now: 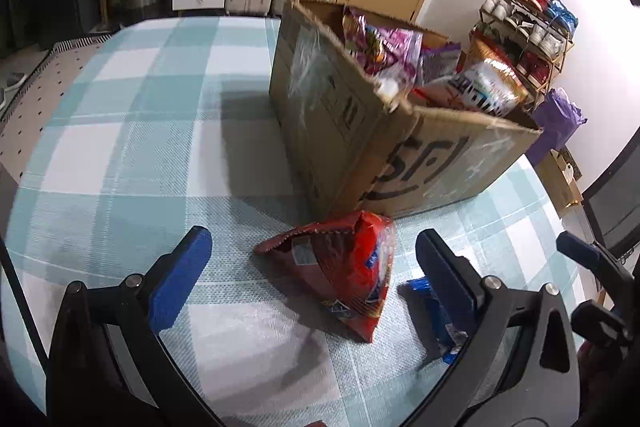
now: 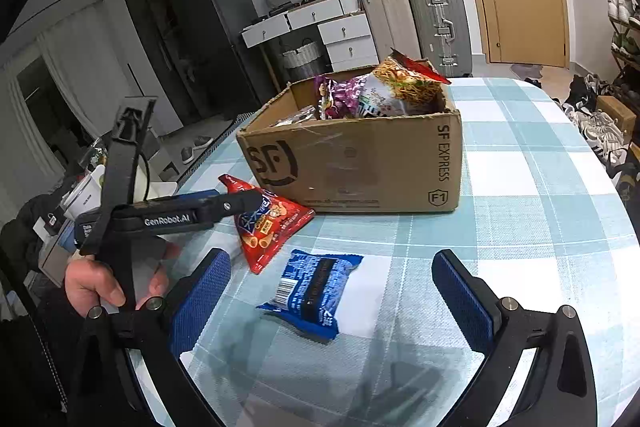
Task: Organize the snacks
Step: 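Lower the left gripper onto the red chip bag and close, then grasp the blue biscuit pack with the right gripper while the left holds the chip bag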
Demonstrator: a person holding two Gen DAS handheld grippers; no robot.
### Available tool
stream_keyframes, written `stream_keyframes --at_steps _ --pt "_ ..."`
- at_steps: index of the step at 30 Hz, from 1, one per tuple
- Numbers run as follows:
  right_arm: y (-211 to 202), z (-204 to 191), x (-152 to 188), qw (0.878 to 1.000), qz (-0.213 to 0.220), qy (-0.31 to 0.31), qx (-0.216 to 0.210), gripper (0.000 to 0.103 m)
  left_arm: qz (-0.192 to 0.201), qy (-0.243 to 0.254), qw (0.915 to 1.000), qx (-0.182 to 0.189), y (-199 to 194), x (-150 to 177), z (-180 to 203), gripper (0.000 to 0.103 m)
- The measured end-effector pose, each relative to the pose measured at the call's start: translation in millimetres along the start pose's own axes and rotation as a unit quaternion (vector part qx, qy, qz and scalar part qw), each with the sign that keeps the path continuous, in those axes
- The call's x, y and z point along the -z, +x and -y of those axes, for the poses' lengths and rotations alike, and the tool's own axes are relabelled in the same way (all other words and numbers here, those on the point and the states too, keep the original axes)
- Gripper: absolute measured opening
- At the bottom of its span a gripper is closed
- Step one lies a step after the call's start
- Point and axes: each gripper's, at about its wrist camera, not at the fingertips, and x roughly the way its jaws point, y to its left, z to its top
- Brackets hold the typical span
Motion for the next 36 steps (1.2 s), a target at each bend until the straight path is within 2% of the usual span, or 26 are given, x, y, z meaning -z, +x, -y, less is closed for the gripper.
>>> stream_keyframes --at_steps 4,7,13,14,16,23,36 --pt "3 6 -1 1.000 0.001 0.008 -0.001 0.102 -0.016 -0.008 0.9998 0.007 18 -1 -4 0.099" --pt "5 8 -1 1.000 0.001 0.010 -0.002 0.102 -0.028 -0.006 0.9995 0.012 28 -1 -3 0.087" --pt "7 11 2 1.000 0.000 0.015 -0.005 0.102 -0.015 -0.024 0.9992 0.028 36 -3 -9 0.072" --pt "8 12 2 1.000 0.000 0.017 -0.005 0.102 -0.013 -0.022 0.9993 0.028 38 -4 -9 0.065" --pt "8 13 5 1.000 -0.001 0.018 -0.007 0.102 -0.014 -0.017 0.9992 0.034 39 -3 -8 0.059" --pt "6 11 10 1.000 0.000 0.020 -0.011 0.102 -0.017 -0.026 0.9985 0.046 38 -1 -11 0.054" --pt "2 9 14 1.000 0.000 0.018 -0.013 0.102 -0.010 -0.036 0.9984 0.042 3 12 -10 0.055"
